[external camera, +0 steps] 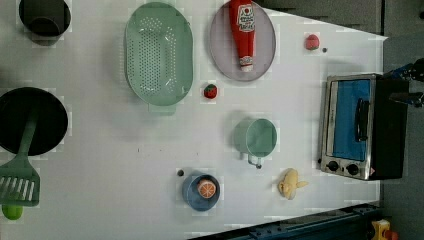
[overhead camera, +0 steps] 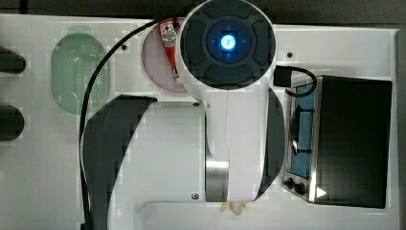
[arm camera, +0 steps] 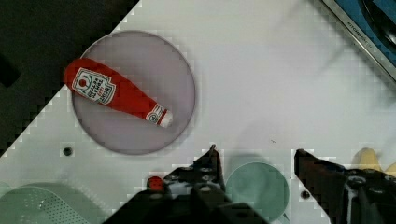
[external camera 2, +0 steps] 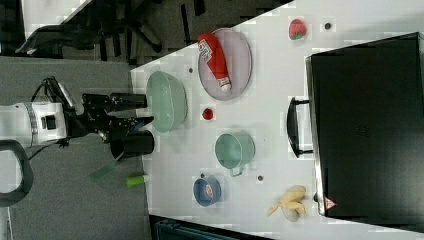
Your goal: Flap open oven.
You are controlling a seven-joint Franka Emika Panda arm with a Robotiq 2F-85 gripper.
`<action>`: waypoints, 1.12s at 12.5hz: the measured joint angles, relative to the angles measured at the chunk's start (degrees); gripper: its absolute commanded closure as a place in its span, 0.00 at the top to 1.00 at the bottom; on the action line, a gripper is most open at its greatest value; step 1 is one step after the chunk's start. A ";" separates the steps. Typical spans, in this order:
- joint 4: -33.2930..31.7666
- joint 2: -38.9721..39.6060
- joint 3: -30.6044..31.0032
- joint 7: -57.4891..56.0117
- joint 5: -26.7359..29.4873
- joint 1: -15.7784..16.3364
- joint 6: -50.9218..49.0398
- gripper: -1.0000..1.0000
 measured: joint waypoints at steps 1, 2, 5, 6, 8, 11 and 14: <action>-6.94 -5.71 -0.46 1.33 -0.35 0.05 -4.95 0.79; -12.53 -12.11 -0.97 2.45 -0.70 0.01 -9.57 0.90; -19.02 -26.14 -3.17 4.11 -0.66 -0.16 -10.52 1.00; -17.79 -28.24 -3.72 4.12 -0.73 -0.48 -10.48 0.95; -15.55 -29.58 -3.81 4.22 -0.62 -2.03 -9.43 0.69; -15.78 -27.40 -4.14 4.24 -0.48 -2.11 -8.88 0.34; -16.45 -23.37 -4.67 4.35 -0.83 -1.95 -8.82 0.18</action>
